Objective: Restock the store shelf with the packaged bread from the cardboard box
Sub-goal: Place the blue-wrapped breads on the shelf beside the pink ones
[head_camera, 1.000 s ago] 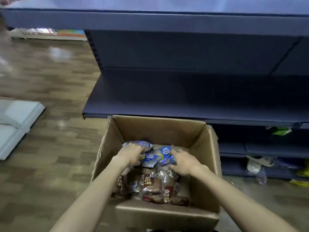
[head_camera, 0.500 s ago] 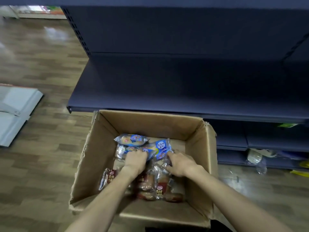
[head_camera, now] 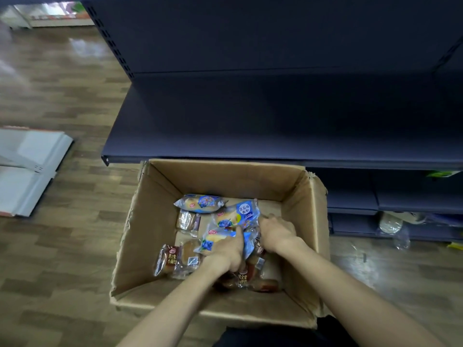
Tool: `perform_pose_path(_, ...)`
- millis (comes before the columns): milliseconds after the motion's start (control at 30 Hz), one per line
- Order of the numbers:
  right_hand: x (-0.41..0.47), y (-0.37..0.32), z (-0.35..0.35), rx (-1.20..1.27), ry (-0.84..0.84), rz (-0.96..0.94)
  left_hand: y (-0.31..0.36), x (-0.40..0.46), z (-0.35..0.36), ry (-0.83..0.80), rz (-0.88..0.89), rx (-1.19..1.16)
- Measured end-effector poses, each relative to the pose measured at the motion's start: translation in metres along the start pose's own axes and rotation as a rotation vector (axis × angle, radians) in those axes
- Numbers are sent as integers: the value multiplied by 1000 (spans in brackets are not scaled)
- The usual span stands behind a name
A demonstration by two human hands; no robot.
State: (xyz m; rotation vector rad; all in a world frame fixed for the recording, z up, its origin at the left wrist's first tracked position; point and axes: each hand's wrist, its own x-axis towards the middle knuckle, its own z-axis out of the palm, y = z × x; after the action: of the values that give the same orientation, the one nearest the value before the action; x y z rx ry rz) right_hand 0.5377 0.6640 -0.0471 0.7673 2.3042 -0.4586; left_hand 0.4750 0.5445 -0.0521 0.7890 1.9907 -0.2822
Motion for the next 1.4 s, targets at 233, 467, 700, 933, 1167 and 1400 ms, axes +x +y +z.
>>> perform_pose_path(233, -2, 1, 6, -14, -29, -1, -9, 12, 4, -39, 81, 165)
perform_pose_path(467, -2, 1, 7, -6, -38, 2, -49, 17, 0, 227, 224, 467)
perform_pose_path(700, -2, -1, 9, 0, -23, -5, -78, 28, -1, 290, 226, 581)
perform_pose_path(933, 2, -2, 15, 34, 28, -43, -69, 34, -1, 319, 277, 572)
perform_pose_path(1167, 6, -3, 16, -8, 18, -32, -51, 32, 19, 273, 314, 504)
perform_pose_path(1400, 9, 1, 18, 9, 22, -29, -64, 52, 22, 150, 317, 148)
